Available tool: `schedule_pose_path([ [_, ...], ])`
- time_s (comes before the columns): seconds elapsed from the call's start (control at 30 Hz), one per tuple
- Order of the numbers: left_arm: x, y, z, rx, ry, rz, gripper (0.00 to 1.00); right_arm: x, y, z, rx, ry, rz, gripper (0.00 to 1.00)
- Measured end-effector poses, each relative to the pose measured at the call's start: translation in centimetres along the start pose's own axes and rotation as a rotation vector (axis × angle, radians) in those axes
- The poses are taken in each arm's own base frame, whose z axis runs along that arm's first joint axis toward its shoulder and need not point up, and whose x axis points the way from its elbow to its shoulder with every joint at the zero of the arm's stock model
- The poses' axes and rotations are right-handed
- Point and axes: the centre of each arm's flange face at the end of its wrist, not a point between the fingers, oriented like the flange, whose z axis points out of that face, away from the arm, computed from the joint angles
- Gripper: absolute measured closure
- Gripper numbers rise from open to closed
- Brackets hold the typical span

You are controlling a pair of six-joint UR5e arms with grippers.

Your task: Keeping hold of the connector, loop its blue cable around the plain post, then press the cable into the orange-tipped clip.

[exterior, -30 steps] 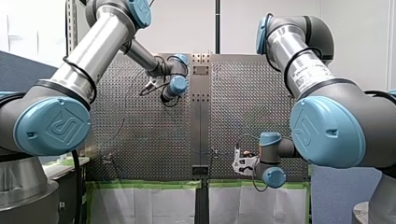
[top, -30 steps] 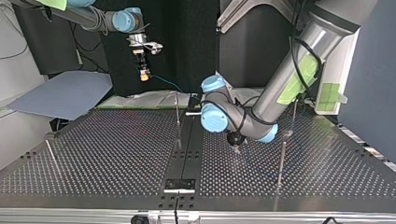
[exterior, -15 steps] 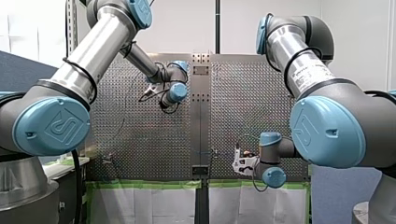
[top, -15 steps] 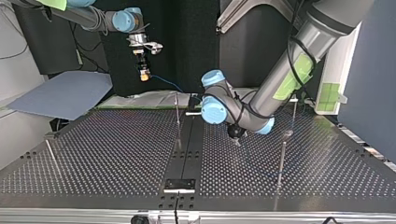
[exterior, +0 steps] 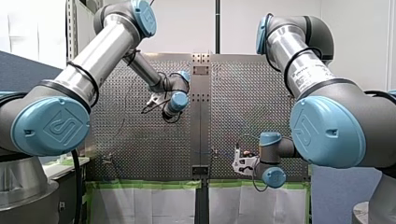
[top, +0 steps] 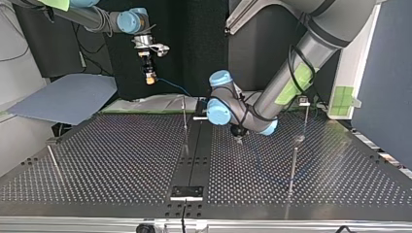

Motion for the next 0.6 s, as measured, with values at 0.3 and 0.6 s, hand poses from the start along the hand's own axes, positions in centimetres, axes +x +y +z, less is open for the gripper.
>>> schedule_pose_path([
  [0.3, 0.4, -2.3, 0.0, 0.058, -0.037, -0.036, 0.0, 0.0, 0.0, 0.0, 0.001, 0.002, 0.0, 1.0],
  [0.6, 0.7, -3.0, 0.0, 0.075, -0.042, -0.035, 0.0, 0.0, -0.1, 0.0, 0.006, 0.002, 0.0, 1.0],
])
